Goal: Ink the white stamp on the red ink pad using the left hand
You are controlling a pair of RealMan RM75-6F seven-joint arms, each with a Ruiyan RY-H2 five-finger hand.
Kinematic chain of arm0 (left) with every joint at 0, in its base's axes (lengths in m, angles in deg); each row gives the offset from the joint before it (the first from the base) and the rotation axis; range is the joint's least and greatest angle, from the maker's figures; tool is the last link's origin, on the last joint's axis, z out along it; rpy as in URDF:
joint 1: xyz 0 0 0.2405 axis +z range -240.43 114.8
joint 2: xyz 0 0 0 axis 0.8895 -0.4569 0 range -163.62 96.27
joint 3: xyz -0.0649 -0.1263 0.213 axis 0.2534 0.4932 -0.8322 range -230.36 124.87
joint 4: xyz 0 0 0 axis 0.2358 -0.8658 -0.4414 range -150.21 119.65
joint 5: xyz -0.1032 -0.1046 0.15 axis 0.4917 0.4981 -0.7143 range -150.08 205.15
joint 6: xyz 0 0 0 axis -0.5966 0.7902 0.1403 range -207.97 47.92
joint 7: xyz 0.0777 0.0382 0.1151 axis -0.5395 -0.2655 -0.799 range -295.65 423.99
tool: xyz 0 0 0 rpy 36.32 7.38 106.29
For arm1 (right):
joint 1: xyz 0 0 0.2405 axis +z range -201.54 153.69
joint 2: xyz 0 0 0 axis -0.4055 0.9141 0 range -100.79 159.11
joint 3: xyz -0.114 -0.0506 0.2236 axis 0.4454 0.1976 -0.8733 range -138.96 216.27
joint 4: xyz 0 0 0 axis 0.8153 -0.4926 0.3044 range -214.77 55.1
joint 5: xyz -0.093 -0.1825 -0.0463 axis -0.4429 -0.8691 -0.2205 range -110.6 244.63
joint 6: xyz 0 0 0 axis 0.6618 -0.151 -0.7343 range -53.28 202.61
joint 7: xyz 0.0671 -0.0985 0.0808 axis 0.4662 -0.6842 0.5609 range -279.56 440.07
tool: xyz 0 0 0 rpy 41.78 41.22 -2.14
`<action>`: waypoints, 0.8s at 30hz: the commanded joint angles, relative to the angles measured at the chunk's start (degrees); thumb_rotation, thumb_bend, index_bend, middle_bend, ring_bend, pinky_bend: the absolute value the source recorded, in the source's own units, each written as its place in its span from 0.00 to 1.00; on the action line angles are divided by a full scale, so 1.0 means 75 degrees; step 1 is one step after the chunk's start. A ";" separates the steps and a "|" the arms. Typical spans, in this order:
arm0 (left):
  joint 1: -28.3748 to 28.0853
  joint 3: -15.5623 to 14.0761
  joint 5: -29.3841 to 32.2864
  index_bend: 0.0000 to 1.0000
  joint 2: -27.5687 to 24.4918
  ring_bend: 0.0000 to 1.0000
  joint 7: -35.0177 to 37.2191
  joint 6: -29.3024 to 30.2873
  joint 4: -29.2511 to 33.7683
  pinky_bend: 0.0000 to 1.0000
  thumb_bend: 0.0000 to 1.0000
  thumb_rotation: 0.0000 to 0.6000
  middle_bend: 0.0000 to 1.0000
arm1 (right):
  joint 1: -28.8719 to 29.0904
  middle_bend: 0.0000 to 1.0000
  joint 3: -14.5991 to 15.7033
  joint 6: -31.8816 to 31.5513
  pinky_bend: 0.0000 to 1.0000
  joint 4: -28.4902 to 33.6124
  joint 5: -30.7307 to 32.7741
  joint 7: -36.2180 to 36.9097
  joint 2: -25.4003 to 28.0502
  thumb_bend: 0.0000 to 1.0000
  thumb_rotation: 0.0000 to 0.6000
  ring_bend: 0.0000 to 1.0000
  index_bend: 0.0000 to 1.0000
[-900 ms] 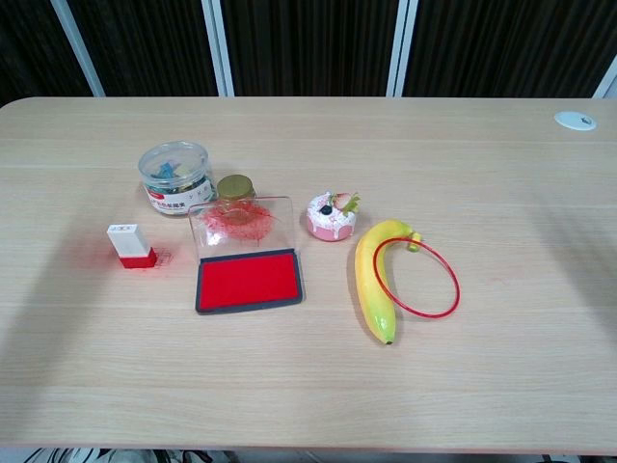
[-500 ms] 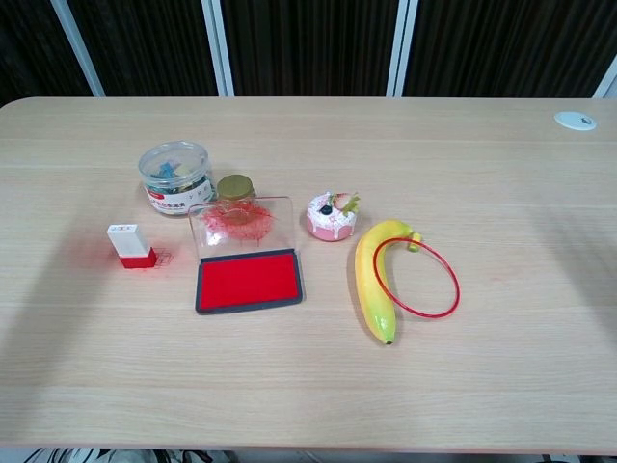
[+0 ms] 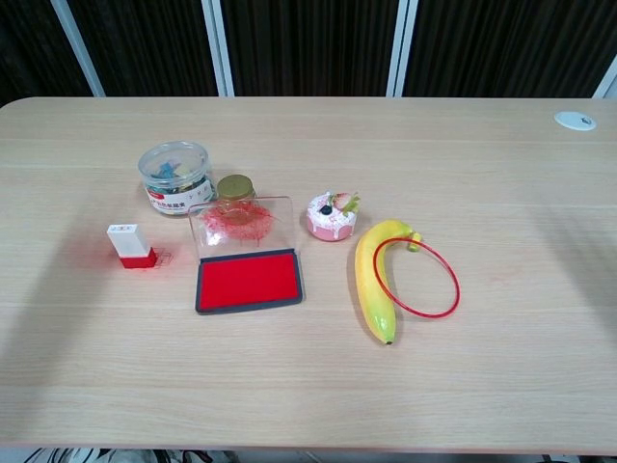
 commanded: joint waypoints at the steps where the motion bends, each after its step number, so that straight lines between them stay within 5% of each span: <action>1: -0.0116 0.0068 0.0012 0.00 0.0023 0.00 -0.0143 -0.0103 0.0046 0.07 0.08 1.00 0.00 | 0.0004 0.00 0.0006 0.0023 0.18 0.0006 0.0007 0.0030 0.0007 0.11 1.00 0.00 0.00; 11: -0.1016 0.0562 0.0718 0.02 0.0407 0.01 -0.1066 -0.1207 0.0215 0.15 0.15 1.00 0.01 | 0.0019 0.00 0.0002 0.0102 0.18 0.0054 0.0072 0.0194 0.0050 0.11 1.00 0.00 0.00; 24: -0.2271 0.1050 0.2259 0.26 0.1532 0.11 -0.2528 -0.2478 -0.0330 0.22 0.20 1.00 0.21 | 0.0036 0.00 -0.0009 0.0217 0.18 0.0112 0.0183 0.0312 0.0101 0.11 1.00 0.00 0.00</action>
